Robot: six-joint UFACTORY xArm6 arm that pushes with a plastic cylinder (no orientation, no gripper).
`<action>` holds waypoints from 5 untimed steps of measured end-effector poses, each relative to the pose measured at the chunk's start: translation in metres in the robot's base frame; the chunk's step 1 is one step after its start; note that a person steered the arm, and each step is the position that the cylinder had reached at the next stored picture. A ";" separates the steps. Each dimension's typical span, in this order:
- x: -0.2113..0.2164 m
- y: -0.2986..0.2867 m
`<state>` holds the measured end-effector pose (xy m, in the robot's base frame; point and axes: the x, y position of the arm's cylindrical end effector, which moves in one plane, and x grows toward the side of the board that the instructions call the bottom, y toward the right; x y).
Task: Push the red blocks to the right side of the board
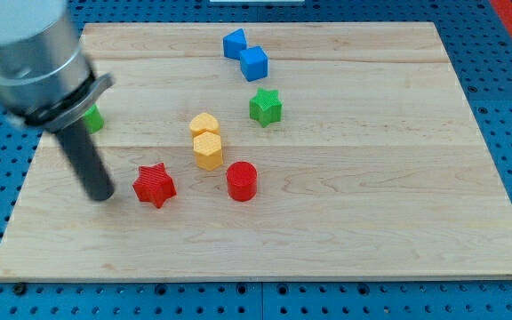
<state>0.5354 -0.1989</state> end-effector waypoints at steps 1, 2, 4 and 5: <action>-0.045 0.054; -0.044 0.096; 0.013 0.066; 0.008 0.101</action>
<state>0.5439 -0.0975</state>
